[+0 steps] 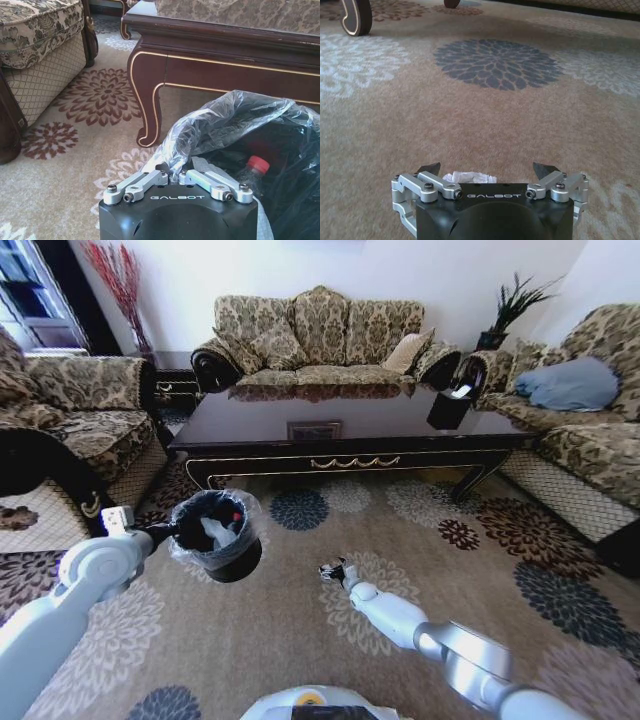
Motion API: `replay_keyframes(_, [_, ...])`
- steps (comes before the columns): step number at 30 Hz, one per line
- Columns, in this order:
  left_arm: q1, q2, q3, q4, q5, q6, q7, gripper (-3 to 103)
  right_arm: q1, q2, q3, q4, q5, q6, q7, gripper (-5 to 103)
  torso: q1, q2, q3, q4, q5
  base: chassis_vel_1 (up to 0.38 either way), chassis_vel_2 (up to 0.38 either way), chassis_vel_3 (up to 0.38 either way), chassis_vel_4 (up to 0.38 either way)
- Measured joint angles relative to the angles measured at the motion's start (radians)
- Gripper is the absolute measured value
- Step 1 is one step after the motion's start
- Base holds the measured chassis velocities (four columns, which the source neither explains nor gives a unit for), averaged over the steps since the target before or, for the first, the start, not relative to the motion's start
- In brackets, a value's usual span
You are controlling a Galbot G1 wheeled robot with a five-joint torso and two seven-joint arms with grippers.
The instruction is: Move to the front of the table and pick up the trash from the floor, then place it into the trash bin.
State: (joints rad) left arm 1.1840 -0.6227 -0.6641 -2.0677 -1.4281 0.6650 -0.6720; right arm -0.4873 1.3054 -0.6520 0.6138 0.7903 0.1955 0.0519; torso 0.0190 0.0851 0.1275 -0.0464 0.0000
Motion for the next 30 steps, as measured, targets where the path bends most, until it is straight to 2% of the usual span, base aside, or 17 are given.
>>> replay_keyframes(13, [0.000,-0.002,0.001,-0.004,0.000,0.000,-0.002,4,-0.004,0.020,0.004,-0.074,-0.027,0.004,-0.034,101,0.000,0.000,0.000,0.0000,0.0000,0.000,0.000,0.000,0.000])
replay_keyframes(16, [-0.009,-0.001,0.013,-0.001,0.000,0.000,-0.002,4,-0.004,0.020,0.004,-0.078,-0.032,0.007,-0.049,85,0.000,0.000,0.000,-0.0002,0.0000,0.000,0.000,0.000,0.000])
replay_keyframes(17, [-0.009,-0.001,0.013,-0.001,0.000,0.000,-0.002,4,-0.004,0.020,0.004,-0.078,-0.032,0.007,-0.049,85,0.000,0.000,0.000,-0.0002,0.0000,0.000,0.000,0.000,0.000])
replay_keyframes(20, [-0.014,0.003,0.016,0.002,0.000,0.000,-0.002,4,-0.004,0.020,0.004,-0.080,-0.042,0.015,-0.071,68,0.000,0.000,0.000,-0.0001,0.0000,0.000,0.000,0.000,0.000])
replay_keyframes(22, [-0.014,0.003,0.016,0.003,0.000,0.000,-0.002,4,-0.005,0.020,0.004,-0.081,-0.044,0.018,-0.079,68,0.000,0.000,0.000,-0.0001,0.0000,0.000,0.000,0.000,0.000])
replay_keyframes(25, [-0.011,0.004,0.016,0.003,0.002,0.000,-0.002,4,-0.005,0.026,0.004,-0.085,-0.059,0.030,-0.105,51,0.000,0.000,0.000,-0.0001,0.0000,0.000,0.000,0.000,0.000])
replay_keyframes(27, [-0.011,0.004,0.016,0.003,0.002,0.000,-0.002,4,-0.006,0.026,0.004,-0.085,-0.061,0.033,-0.110,51,0.000,0.000,0.000,0.0000,0.0000,0.000,0.000,0.000,0.000])
replay_keyframes(30, [-0.010,0.004,0.016,0.006,0.005,0.000,-0.002,4,-0.006,0.027,0.004,-0.086,-0.070,0.044,-0.135,35,0.000,0.000,0.000,0.0000,0.0000,0.000,0.000,0.000,0.000])
